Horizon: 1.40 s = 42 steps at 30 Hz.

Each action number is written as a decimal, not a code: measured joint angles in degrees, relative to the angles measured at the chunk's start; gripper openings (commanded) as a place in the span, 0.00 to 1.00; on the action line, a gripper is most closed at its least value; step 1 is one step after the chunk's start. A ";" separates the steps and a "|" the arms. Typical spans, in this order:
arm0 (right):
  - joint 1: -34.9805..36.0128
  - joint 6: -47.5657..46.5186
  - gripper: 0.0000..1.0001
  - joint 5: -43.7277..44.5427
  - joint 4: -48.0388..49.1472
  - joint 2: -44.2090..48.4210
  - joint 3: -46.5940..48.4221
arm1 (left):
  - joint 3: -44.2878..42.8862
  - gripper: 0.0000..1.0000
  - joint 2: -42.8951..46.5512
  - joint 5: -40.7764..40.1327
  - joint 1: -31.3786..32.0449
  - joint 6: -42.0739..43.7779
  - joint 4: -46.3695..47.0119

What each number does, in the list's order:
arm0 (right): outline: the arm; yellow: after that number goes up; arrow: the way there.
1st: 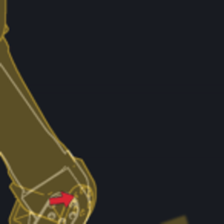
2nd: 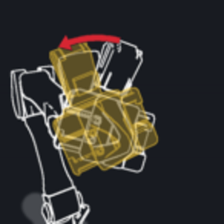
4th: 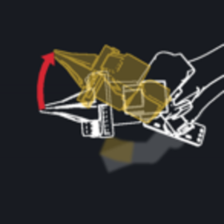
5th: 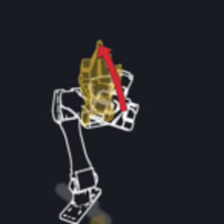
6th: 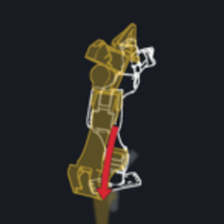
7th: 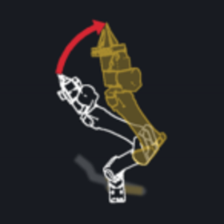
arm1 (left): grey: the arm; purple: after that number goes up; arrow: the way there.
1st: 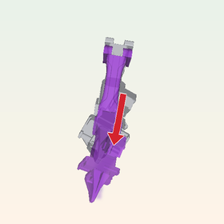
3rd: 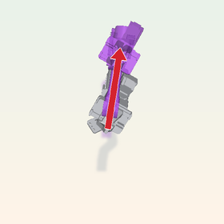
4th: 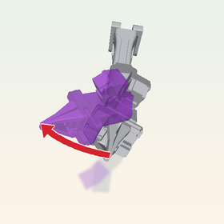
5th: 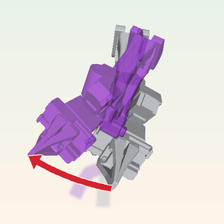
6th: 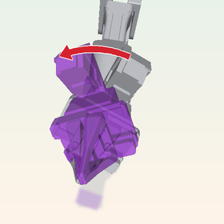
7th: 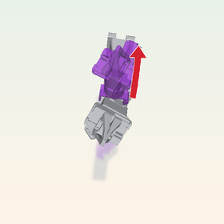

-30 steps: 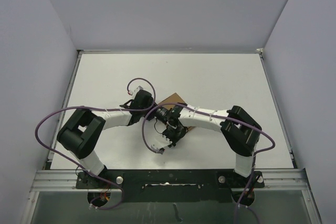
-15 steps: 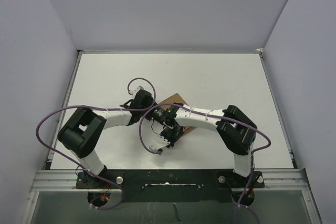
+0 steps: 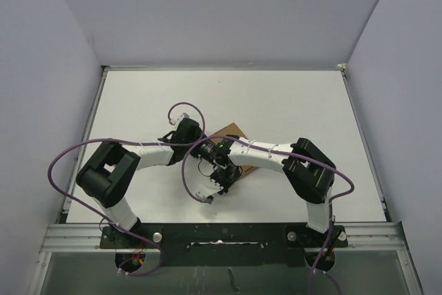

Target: Fold the paper box

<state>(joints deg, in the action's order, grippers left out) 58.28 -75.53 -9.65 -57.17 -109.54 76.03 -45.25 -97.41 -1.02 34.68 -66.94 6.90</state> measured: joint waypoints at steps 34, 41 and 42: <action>-15.28 4.68 0.48 -18.29 6.56 23.45 -11.10 | 0.52 0.44 0.37 1.53 -0.74 0.17 0.15; -35.95 21.00 0.53 -35.56 13.38 27.47 -13.25 | 2.62 0.70 5.11 1.29 -0.74 1.25 -4.33; -39.28 24.70 0.52 -38.34 14.95 27.36 -13.35 | 3.26 0.71 6.38 1.25 -0.72 1.27 -5.01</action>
<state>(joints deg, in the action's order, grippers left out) 19.00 -50.83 -47.99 -42.22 -82.17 62.67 -42.00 -91.02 0.23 33.95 -65.67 1.89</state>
